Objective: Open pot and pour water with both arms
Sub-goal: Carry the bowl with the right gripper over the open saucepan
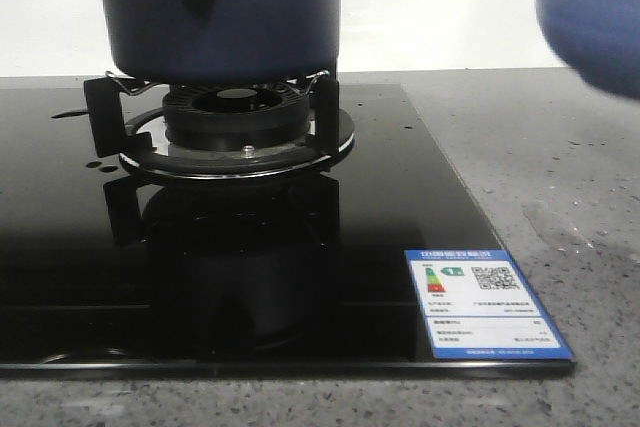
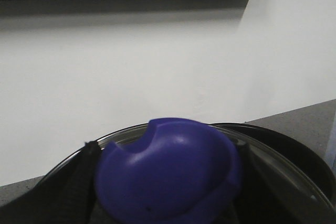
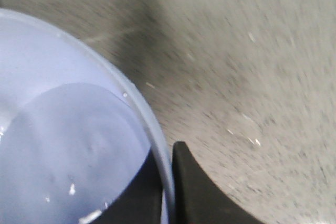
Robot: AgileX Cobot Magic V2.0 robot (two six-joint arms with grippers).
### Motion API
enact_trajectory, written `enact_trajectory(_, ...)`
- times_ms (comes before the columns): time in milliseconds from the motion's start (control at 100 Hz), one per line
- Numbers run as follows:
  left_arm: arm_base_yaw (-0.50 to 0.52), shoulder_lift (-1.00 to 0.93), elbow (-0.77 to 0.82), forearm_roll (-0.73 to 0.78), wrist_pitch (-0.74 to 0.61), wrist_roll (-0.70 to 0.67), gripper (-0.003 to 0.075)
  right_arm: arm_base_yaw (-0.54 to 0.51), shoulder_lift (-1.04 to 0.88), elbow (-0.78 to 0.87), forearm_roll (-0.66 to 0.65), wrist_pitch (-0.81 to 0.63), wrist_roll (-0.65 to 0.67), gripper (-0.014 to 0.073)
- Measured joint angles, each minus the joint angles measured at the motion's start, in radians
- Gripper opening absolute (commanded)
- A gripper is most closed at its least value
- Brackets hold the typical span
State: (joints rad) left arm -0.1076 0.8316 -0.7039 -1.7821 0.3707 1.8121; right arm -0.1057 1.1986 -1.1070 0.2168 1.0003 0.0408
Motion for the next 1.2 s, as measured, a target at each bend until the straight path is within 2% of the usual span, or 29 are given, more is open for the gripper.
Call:
enact_trajectory(270, 0.000, 0.000, 0.000, 0.000, 0.000, 0.000, 0.0295, 0.157, 0.115, -0.333, 0.008, 0.097, -0.002, -0.0060)
enact_trajectory(740, 0.000, -0.012, 0.000, -0.002, 0.000, 0.000, 0.0295, 0.390, 0.522, -0.966, -0.024, 0.176, -0.005, -0.0060)
enact_trajectory(880, 0.000, -0.012, 0.000, -0.002, -0.002, 0.000, 0.0295, 0.444, 0.602, -1.050, -0.097, 0.174, -0.007, -0.0060)
enact_trajectory(1200, 0.000, -0.012, 0.000, -0.002, -0.002, 0.000, 0.0295, 0.589, 0.662, -1.061, -0.396, 0.086, -0.005, -0.0060)
